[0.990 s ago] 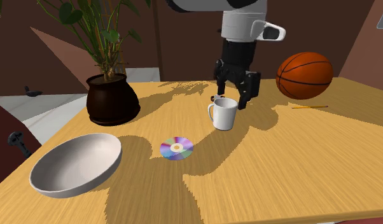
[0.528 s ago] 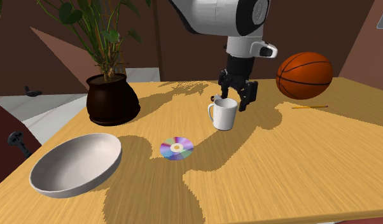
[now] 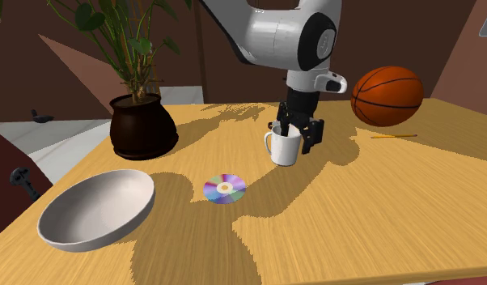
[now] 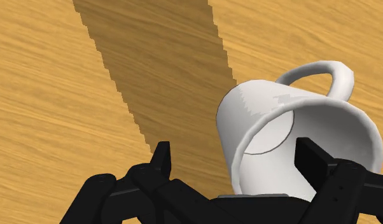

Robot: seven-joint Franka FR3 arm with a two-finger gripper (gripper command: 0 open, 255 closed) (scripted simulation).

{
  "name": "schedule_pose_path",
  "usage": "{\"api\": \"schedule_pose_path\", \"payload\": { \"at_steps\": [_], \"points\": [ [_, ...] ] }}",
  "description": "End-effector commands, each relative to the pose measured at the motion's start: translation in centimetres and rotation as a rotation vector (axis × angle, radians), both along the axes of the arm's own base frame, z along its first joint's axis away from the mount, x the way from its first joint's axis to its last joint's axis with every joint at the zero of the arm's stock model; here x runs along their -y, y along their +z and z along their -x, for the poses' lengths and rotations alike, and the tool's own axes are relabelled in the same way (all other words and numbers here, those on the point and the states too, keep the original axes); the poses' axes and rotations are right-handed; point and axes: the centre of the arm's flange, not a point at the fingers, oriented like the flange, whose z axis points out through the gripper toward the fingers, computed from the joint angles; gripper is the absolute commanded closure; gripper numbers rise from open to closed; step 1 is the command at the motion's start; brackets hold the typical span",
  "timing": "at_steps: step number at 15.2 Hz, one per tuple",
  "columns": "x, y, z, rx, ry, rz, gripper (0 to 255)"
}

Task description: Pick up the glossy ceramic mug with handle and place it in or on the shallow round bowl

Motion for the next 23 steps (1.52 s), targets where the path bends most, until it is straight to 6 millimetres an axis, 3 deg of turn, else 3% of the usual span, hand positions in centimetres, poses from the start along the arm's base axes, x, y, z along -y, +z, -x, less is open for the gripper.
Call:
{"api": "schedule_pose_path", "payload": {
  "at_steps": [1, 7, 8, 17, 23],
  "points": [
    [0.0, -0.4, 0.0, 0.001, 0.000, 0.000, 0],
    [0.0, -0.4, 0.0, 0.001, 0.000, 0.000, 0],
    [0.0, -0.4, 0.0, 0.001, 0.000, 0.000, 255],
    [0.0, -0.4, 0.0, 0.001, 0.000, 0.000, 255],
    [0.0, 2.8, 0.0, 0.001, 0.000, 0.000, 255]
  ]
}}
